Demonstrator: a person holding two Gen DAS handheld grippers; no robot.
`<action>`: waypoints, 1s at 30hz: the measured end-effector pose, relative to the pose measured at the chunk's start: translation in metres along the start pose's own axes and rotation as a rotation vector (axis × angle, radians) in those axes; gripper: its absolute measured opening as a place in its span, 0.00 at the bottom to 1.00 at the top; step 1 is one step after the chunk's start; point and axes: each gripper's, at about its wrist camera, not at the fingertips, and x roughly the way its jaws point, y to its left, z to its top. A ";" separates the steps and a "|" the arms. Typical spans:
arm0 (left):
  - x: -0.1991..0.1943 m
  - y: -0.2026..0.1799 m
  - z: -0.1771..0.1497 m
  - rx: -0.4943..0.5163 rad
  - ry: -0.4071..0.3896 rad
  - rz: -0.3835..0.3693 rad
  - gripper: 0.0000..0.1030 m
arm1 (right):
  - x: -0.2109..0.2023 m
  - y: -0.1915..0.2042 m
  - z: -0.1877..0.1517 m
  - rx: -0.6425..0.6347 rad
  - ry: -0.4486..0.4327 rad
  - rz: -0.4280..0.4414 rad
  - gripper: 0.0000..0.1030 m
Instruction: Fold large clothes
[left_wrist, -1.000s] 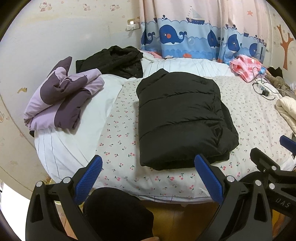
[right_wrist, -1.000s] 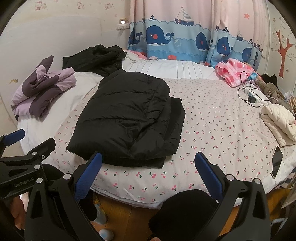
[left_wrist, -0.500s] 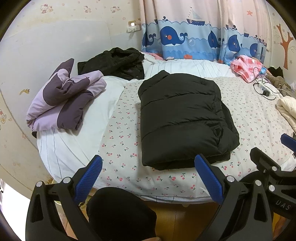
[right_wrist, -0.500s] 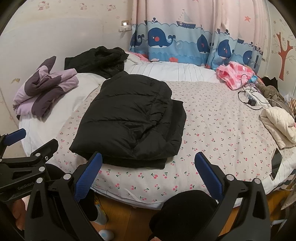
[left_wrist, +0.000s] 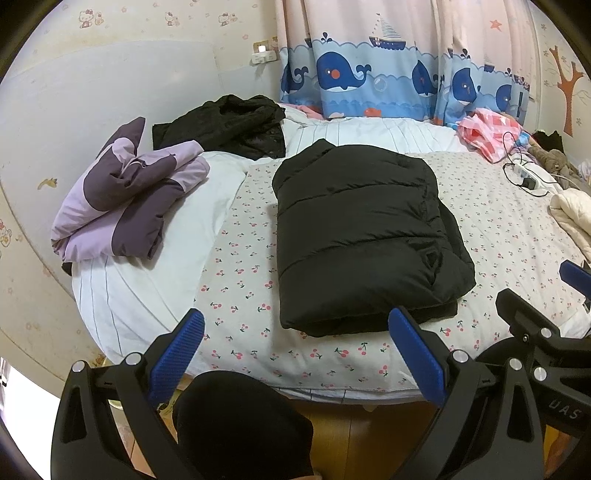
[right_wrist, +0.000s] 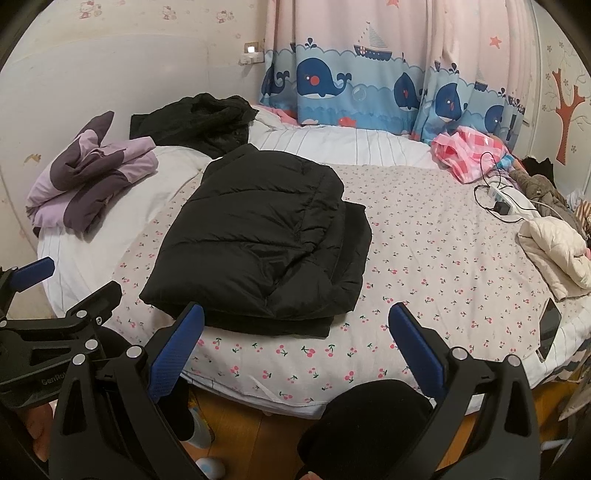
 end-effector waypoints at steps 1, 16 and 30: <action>0.000 0.000 0.000 -0.001 0.001 -0.001 0.93 | 0.000 0.000 0.000 0.000 0.000 0.000 0.94; 0.002 -0.003 -0.001 0.002 0.005 -0.004 0.93 | 0.005 -0.003 -0.003 0.002 0.005 -0.002 0.94; 0.005 -0.005 -0.001 0.005 0.007 -0.005 0.93 | 0.008 -0.008 -0.002 0.004 -0.010 -0.020 0.94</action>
